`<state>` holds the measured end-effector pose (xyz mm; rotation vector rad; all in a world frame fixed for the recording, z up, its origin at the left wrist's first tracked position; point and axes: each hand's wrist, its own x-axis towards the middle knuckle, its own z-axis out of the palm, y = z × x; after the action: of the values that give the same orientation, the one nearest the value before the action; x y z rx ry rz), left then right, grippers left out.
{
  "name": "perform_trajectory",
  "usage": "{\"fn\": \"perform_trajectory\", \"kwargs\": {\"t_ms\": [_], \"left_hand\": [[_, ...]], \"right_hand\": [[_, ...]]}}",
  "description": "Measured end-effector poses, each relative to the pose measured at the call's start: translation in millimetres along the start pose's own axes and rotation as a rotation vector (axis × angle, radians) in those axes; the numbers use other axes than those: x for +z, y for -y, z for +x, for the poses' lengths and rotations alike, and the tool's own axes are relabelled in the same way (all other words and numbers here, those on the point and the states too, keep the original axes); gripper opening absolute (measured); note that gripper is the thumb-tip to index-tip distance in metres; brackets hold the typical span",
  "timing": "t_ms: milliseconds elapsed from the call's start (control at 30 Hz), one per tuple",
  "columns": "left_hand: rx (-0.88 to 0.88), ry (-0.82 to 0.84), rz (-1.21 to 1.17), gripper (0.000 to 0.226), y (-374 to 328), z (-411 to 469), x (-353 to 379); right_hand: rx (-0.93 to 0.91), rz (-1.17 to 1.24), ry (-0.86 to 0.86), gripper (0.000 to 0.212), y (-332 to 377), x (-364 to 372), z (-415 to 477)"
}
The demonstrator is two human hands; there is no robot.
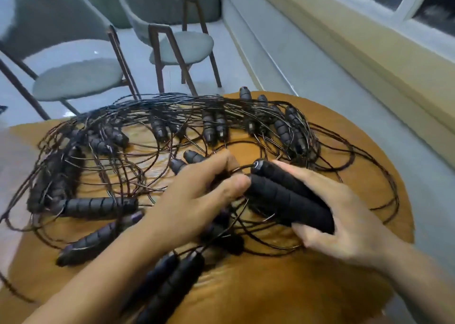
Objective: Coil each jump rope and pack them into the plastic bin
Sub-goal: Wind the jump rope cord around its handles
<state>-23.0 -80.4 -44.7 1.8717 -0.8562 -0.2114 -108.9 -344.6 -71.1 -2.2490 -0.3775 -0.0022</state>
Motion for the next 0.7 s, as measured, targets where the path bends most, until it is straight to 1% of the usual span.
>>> {"fn": "perform_trajectory", "kwargs": {"t_ms": [100,200,333,400,533,633,700], "left_hand": [[0.034,-0.056,-0.054,0.033,-6.2,-15.6,9.7],[0.023,-0.029,-0.226,0.04,-14.1,-24.8,14.7],[0.045,-0.001,-0.309,0.031,-18.1,-19.4,15.1],[0.059,-0.015,-0.299,0.031,-14.4,-19.5,14.2],[0.089,-0.059,-0.217,0.034,-4.7,-27.3,11.2],[0.12,-0.1,-0.127,0.028,1.8,-31.0,6.5],[0.125,-0.133,-0.132,0.034,7.6,-31.4,6.4]], "right_hand": [[-0.067,0.013,-0.072,0.088,7.2,10.8,-16.5],[-0.117,-0.064,-0.155,0.086,17.9,10.5,-34.4],[-0.132,-0.127,-0.173,0.084,30.9,3.9,-41.0],[-0.129,-0.183,-0.161,0.082,34.8,2.3,-42.6],[-0.063,-0.243,-0.119,0.081,41.0,7.9,-43.8],[-0.043,-0.192,-0.119,0.072,44.9,16.3,-43.8],[0.023,-0.087,-0.111,0.061,46.2,19.3,-40.2]]}}
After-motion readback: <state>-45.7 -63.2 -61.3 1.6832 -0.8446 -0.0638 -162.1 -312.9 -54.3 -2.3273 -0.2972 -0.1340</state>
